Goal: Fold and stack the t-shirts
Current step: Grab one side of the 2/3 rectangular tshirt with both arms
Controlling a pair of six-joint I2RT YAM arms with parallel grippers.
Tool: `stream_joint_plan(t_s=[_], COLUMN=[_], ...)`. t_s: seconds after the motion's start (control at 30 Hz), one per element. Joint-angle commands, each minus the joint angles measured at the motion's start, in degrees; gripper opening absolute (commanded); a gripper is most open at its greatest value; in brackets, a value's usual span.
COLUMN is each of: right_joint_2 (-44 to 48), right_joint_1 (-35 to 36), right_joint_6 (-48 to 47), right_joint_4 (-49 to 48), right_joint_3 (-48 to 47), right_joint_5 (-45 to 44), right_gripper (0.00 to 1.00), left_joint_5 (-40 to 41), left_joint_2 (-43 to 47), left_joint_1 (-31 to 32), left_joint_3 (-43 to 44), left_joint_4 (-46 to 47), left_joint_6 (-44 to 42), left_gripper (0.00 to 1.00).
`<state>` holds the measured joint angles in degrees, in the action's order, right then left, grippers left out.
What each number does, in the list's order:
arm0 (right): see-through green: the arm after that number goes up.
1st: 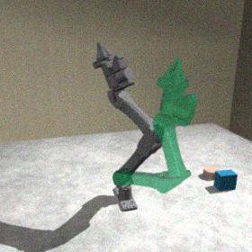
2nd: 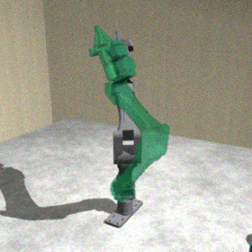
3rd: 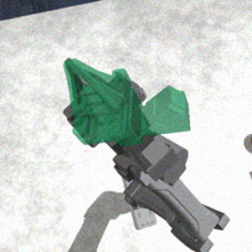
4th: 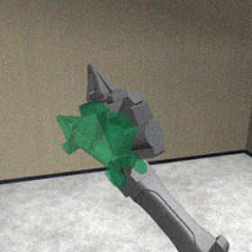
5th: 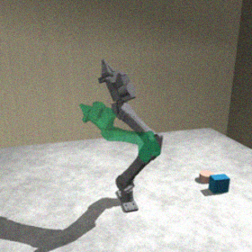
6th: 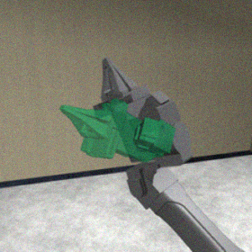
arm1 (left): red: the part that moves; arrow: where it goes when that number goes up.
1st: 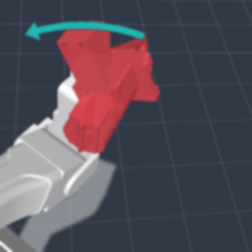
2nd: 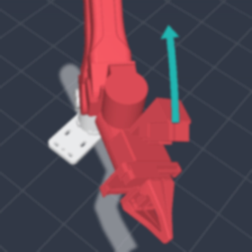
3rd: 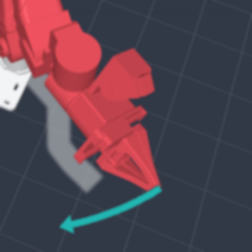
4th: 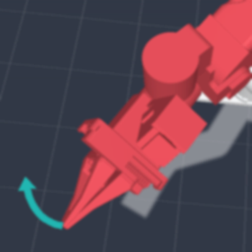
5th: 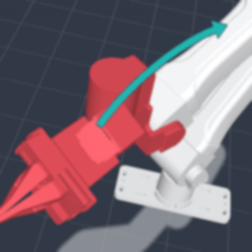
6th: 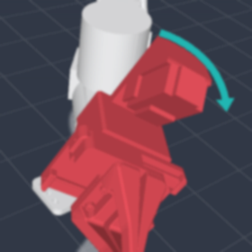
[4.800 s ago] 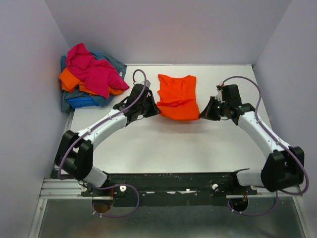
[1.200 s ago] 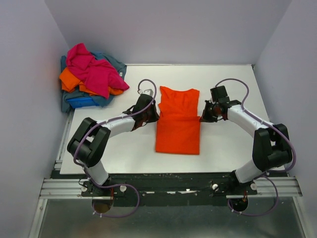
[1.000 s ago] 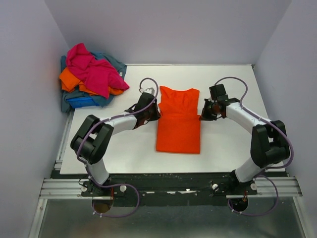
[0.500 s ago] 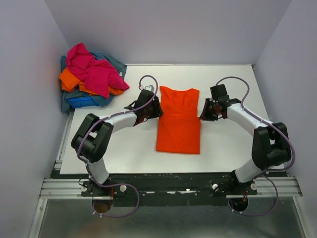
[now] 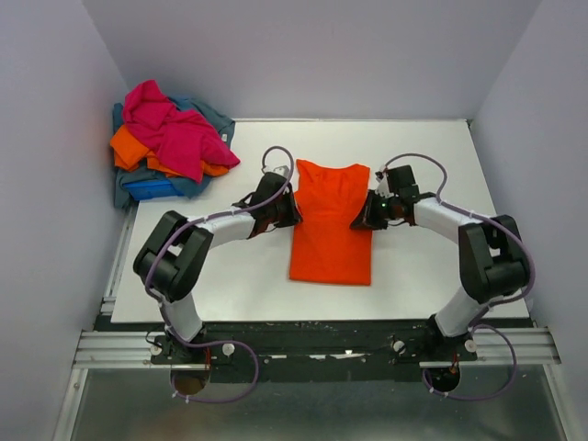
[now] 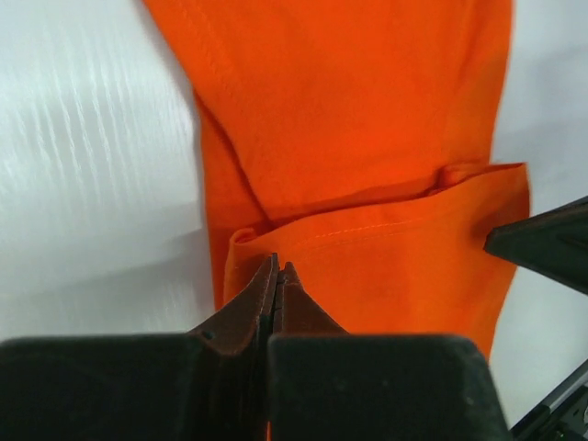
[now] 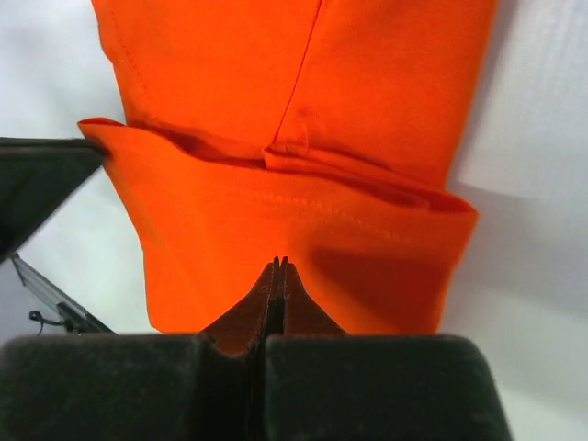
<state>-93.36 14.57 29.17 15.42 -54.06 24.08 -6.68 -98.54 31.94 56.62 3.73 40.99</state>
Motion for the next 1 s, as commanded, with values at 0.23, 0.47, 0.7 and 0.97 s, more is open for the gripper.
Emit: stream_joint_plan(t_s=[0.23, 0.47, 0.7, 0.97], right_joint_2=[-11.32, 1.32, 9.34, 2.50], right_joint_1=[-0.77, -0.77, -0.77, -0.77], right_joint_6=[2.21, -0.95, -0.96, 0.53], right_joint_4=[-6.90, -2.51, 3.11, 3.03], right_joint_3=[0.18, 2.56, 6.78, 5.21], right_joint_5=[0.62, -3.68, -6.57, -8.06], right_gripper=[0.01, 0.01, 0.01, 0.01], left_joint_5=[-3.61, 1.48, 2.37, -0.61], left_joint_2=[-9.31, 3.33, 13.63, 14.09], left_joint_1=[-2.06, -1.97, 0.22, 2.16], left_joint_3=[-1.95, -4.75, -9.24, -15.23], left_joint_4=[6.30, -0.73, -3.64, 0.67], left_joint_6=[3.22, 0.05, 0.05, 3.74], left_gripper=[0.00, 0.00, 0.02, 0.01])
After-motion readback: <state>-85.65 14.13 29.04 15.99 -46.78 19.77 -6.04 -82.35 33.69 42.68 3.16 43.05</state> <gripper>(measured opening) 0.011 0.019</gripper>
